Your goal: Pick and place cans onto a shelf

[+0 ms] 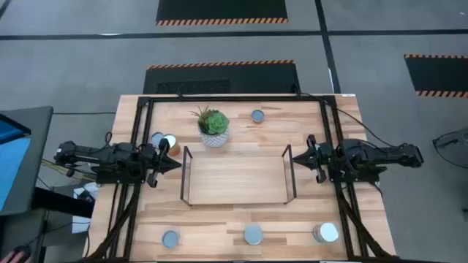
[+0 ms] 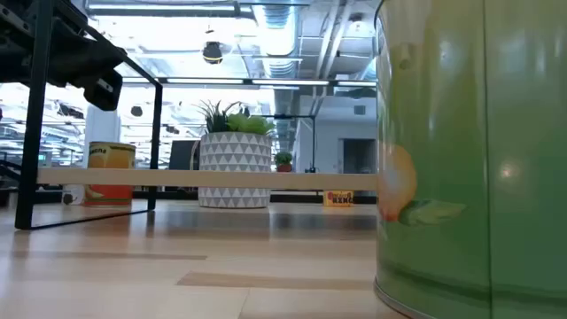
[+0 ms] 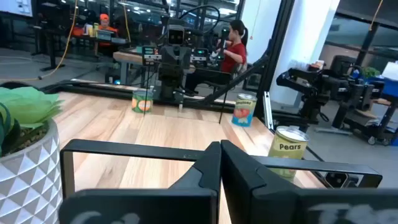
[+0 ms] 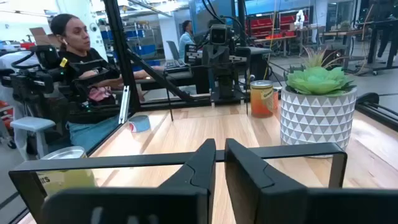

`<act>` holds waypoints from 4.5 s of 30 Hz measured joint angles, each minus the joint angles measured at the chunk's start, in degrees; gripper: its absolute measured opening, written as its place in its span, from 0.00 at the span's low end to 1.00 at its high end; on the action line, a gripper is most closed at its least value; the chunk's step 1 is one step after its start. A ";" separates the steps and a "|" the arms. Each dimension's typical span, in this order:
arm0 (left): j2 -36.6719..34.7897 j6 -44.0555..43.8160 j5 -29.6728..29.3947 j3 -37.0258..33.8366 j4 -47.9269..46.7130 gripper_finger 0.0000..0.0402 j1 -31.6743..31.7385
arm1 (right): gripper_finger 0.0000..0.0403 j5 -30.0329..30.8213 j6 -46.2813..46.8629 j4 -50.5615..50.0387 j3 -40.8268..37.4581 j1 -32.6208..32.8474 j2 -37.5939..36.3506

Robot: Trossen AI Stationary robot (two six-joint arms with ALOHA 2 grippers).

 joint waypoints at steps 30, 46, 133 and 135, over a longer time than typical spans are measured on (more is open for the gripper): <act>-0.01 0.00 0.01 0.00 0.01 0.00 0.00 | 0.15 0.00 0.00 0.00 0.00 0.00 0.00; -0.02 0.64 0.01 0.00 0.02 0.00 0.01 | 0.15 0.00 0.01 0.00 0.00 0.00 -0.01; 40.35 11.16 -47.40 49.19 -46.67 0.00 2.09 | 0.15 31.28 -12.25 -0.02 4.26 0.75 0.01; 41.39 7.33 -40.83 49.31 -49.84 0.00 4.20 | 0.15 31.28 -11.29 -1.06 4.26 1.41 0.01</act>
